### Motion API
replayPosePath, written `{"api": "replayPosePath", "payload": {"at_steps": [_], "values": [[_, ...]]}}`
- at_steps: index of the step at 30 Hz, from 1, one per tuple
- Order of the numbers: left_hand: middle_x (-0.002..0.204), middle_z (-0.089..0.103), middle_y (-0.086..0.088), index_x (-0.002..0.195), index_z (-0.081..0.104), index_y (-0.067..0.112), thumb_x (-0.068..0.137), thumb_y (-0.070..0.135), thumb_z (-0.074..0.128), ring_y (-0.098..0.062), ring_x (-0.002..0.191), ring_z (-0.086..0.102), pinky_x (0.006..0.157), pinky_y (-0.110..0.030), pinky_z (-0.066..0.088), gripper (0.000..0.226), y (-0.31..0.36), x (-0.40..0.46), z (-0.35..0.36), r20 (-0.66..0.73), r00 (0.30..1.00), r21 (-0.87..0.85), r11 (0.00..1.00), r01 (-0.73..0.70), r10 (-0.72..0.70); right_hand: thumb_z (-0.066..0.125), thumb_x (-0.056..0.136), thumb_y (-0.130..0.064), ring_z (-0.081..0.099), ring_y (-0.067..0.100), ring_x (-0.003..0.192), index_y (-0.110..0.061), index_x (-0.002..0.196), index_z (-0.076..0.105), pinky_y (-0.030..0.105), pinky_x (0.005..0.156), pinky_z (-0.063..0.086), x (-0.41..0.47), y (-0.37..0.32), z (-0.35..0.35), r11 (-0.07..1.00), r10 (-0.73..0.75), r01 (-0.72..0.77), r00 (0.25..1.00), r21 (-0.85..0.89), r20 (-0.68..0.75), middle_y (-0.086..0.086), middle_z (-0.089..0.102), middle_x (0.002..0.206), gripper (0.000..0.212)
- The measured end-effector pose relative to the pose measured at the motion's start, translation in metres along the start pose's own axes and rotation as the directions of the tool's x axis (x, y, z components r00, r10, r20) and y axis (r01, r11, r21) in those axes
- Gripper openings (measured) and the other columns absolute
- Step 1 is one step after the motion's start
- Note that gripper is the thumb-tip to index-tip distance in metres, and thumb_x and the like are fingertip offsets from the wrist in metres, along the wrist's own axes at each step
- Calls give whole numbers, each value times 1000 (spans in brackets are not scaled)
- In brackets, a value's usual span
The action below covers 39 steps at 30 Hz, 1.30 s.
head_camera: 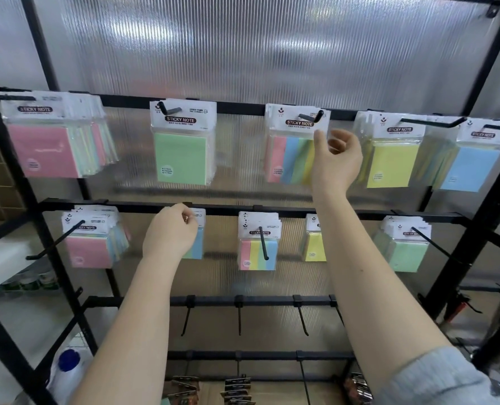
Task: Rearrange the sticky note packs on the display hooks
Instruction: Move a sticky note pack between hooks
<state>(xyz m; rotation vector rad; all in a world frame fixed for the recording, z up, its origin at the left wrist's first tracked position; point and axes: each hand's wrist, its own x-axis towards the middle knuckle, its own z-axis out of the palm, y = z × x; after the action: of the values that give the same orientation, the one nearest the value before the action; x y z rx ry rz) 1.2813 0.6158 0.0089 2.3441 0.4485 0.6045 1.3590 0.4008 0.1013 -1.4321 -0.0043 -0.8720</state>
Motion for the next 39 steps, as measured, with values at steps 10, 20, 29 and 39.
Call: {"api": "replayPosePath", "payload": {"at_steps": [10,20,29,39], "values": [[96,60,-5,95,60,19,94,17,46,-30,79,64,71,-45,56,14,-8,-4,2,-3,1000,-10,1000,3,-3,57,93,-25,55,-1,76,-18,93,63,-1,63,38,-69,78,-30,983,144,-135,987,-124,65,-16,60,81,9],[97,63,-3,97,64,16,90,14,47,-19,83,56,65,-30,41,18,-21,-9,0,-63,998,44,999,-8,11,39,102,-25,36,18,137,-10,146,34,32,113,28,-105,137,-20,889,425,-281,803,-362,419,2,39,149,47],[103,62,-2,99,64,16,91,14,48,-19,90,54,71,-33,43,17,-32,-8,-9,-87,996,57,998,-4,9,42,100,-19,61,21,94,-8,112,61,31,78,50,-128,138,-10,898,386,-291,880,-330,275,0,68,100,25],[103,62,1,103,63,19,93,15,48,-17,88,54,69,-32,44,18,-35,-11,-10,-81,997,71,997,2,4,51,97,-23,55,19,95,-17,104,52,30,80,44,-133,137,-6,865,475,-401,848,-302,235,1,58,103,9]]}}
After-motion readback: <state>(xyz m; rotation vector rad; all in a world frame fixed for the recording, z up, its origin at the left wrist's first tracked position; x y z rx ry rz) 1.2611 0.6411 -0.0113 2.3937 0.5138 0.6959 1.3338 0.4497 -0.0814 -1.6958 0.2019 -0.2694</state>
